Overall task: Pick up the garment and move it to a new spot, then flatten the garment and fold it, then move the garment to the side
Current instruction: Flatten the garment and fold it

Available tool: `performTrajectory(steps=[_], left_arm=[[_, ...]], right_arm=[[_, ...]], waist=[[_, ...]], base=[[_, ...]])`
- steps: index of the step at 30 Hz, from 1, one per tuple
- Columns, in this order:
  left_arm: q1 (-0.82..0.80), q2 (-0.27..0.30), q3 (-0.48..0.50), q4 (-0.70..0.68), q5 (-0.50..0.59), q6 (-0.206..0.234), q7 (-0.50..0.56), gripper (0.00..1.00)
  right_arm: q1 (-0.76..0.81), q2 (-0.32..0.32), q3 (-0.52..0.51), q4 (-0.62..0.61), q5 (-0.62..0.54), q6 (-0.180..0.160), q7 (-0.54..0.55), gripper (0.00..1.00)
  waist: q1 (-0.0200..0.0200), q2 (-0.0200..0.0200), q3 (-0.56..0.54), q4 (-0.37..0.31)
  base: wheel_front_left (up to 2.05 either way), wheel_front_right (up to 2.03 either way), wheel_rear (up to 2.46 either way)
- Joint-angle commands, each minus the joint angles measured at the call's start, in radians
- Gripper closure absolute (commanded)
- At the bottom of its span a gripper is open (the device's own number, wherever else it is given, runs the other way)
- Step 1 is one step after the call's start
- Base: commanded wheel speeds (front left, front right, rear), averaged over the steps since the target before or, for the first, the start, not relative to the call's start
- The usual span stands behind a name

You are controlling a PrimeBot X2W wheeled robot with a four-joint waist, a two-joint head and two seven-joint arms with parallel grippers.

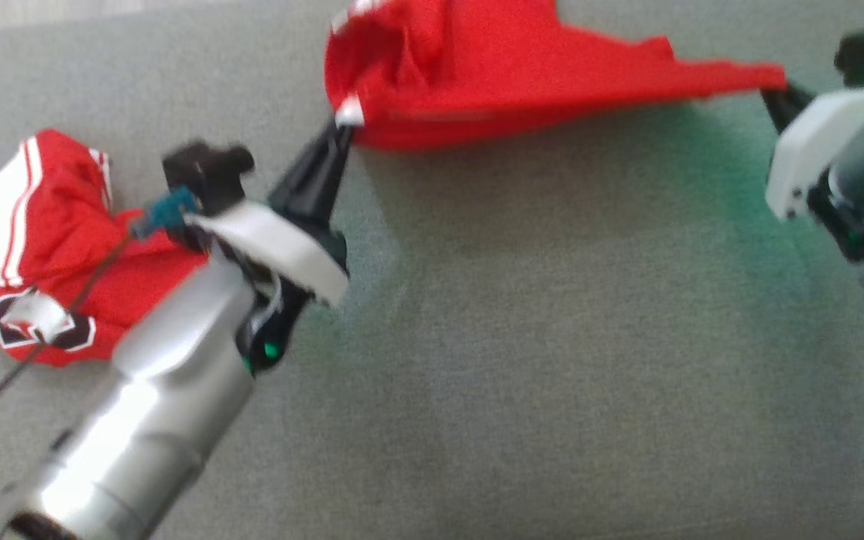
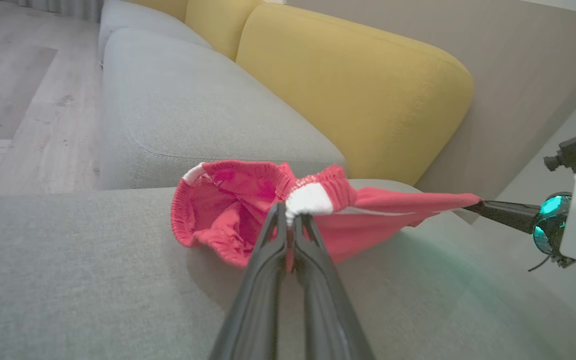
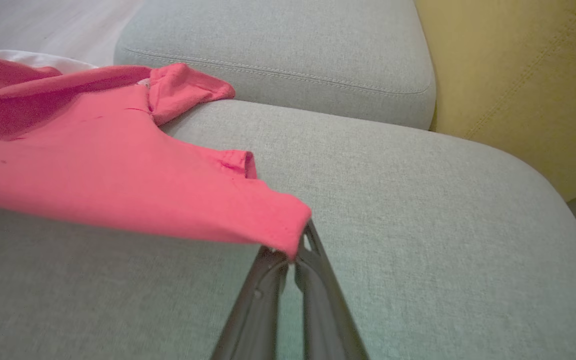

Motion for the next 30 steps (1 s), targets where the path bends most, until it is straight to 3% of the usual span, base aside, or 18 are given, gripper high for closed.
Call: performTrajectory(steps=[1, 8, 14, 23, 30], left_arm=[[-0.005, 0.041, 0.022, -0.036, -0.012, 0.002, 0.000, 1.00], [0.111, 0.078, -0.037, -0.086, 0.003, 0.006, 0.005, 1.00], [0.219, 0.101, -0.072, -0.148, 0.007, 0.036, 0.004, 1.00], [0.373, 0.136, -0.117, -0.313, 0.013, 0.118, 0.007, 1.00], [0.448, 0.147, -0.135, -0.443, 0.006, 0.175, 0.014, 1.00]], right_arm=[[0.030, -0.050, 0.026, -0.046, 0.038, 0.006, 0.019, 1.00], [0.162, -0.171, 0.136, -0.175, 0.192, 0.006, 0.119, 1.00], [0.268, -0.243, 0.191, -0.266, 0.283, 0.006, 0.162, 1.00], [0.416, -0.345, 0.217, -0.402, 0.376, 0.006, 0.223, 1.00], [0.501, -0.409, 0.177, -0.490, 0.400, 0.006, 0.241, 1.00]], waist=[[0.0003, 0.0000, -0.039, 0.002], [0.0003, 0.0000, -0.108, 0.002], [0.0003, 0.0000, -0.180, -0.005], [0.0003, 0.0000, -0.283, -0.014], [0.0003, 0.0000, -0.297, -0.014]], base=[[0.00, 0.00, 0.00], [0.00, 0.00, 0.00], [0.00, 0.00, 0.00], [0.00, 0.00, 0.00], [0.00, 0.00, 0.00]])
